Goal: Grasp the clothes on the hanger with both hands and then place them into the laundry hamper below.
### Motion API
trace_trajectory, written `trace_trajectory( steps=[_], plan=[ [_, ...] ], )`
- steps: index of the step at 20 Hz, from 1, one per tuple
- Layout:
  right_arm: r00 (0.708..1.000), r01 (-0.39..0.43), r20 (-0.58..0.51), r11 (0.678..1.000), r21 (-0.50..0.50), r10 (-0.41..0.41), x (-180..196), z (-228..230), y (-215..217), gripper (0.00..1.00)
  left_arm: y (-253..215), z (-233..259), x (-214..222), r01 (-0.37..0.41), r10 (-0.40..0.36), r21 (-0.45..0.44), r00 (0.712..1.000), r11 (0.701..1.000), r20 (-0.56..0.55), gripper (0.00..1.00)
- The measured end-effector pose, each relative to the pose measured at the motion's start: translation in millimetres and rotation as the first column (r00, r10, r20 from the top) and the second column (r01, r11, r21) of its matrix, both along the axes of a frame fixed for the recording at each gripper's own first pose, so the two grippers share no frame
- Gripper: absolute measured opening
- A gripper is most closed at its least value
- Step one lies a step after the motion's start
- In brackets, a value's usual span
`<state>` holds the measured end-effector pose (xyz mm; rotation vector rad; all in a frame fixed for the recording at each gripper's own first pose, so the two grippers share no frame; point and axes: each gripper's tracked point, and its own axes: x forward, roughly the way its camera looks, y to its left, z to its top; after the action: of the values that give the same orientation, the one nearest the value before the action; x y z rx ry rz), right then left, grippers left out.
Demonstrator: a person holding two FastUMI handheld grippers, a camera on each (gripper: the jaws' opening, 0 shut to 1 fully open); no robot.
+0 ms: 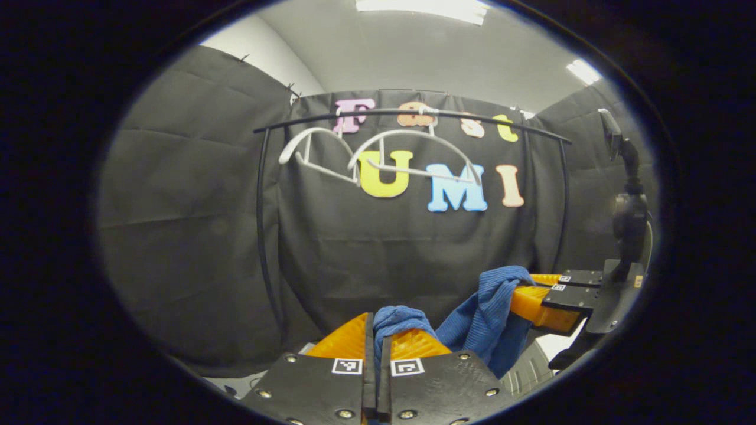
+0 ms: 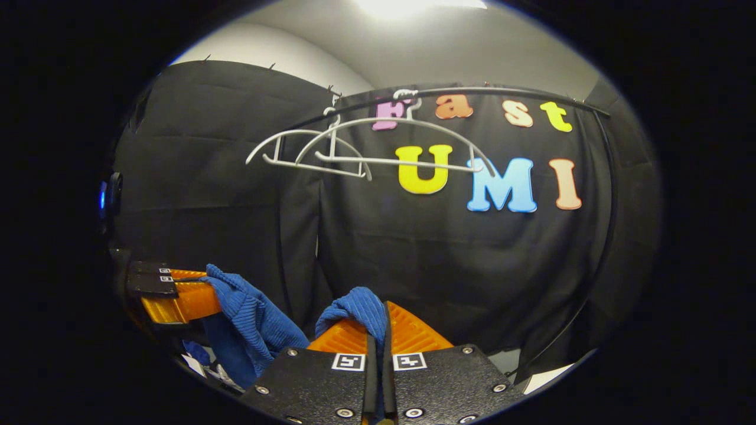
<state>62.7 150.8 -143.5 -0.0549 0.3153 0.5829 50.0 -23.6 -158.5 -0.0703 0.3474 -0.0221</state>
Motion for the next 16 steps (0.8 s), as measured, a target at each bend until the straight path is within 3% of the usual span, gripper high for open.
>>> trace_trajectory(
  steps=[8,13,16],
  plan=[
    [0.984,-0.057,-0.176,0.989,-0.137,0.033,-29,-93,0,0.05,0,-109,-2,0.001,0.000,0.003,0.973,1.000,-0.231,0.01],
    [0.952,-0.098,-0.304,0.973,-0.211,0.030,-52,-150,-6,0.06,-13,-146,-6,0.016,0.001,0.042,0.930,0.999,-0.366,0.03],
    [0.928,-0.111,-0.372,0.965,-0.236,0.015,-70,-174,-13,0.10,-22,-156,-12,0.029,-0.018,0.018,0.901,0.999,-0.434,0.04]
  ],
)
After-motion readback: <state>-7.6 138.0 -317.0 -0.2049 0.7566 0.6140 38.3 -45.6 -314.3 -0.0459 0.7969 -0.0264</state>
